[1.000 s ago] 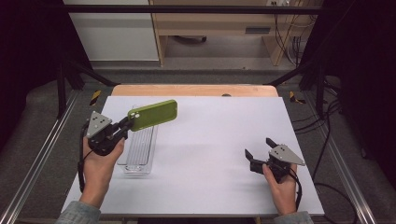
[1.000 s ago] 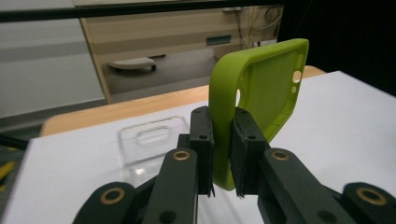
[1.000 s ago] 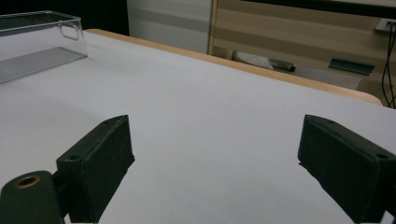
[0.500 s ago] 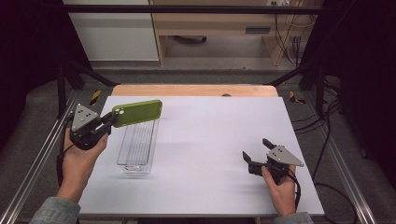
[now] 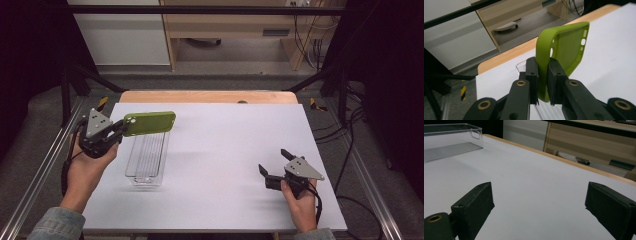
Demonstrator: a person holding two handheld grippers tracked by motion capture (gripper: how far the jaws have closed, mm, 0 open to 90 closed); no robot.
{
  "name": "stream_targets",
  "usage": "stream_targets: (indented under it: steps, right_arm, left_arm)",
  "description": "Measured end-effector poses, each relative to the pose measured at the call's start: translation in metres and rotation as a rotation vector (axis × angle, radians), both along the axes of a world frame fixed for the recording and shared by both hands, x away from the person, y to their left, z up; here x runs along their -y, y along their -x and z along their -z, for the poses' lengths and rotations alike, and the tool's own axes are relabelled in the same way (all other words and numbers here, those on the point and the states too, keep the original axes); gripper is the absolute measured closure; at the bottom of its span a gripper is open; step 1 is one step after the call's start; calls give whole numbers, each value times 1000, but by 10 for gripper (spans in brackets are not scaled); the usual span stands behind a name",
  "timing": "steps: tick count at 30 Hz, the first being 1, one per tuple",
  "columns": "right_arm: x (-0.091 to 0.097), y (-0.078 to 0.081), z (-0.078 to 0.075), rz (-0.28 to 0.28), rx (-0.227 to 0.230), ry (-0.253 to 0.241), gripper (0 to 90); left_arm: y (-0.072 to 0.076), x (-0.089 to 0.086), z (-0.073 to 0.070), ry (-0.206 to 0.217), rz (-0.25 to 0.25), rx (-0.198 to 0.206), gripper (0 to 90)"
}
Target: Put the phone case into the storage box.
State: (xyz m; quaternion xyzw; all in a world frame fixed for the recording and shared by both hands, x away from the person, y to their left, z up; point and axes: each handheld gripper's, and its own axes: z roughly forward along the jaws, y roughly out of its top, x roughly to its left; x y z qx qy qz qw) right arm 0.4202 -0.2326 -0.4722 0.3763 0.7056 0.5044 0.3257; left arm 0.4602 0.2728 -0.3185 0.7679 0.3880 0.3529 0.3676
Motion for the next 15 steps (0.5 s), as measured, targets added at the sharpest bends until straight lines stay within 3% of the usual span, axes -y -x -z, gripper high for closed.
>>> stream_targets:
  steps: [2, 12, 15]
  right_arm:
    - [-1, 0, 0, -9, -4, 1, 84]
    - [1, 1, -1, -19, 0, -10, 83]
    - [1, 1, -1, -19, 2, -10, 81]
  left_arm:
    - [-1, 1, 0, -7, 6, 1, 803]
    - [-4, 8, -8, -126, 29, 9, 803]
    - [-4, 8, -10, -133, 35, 9, 803]
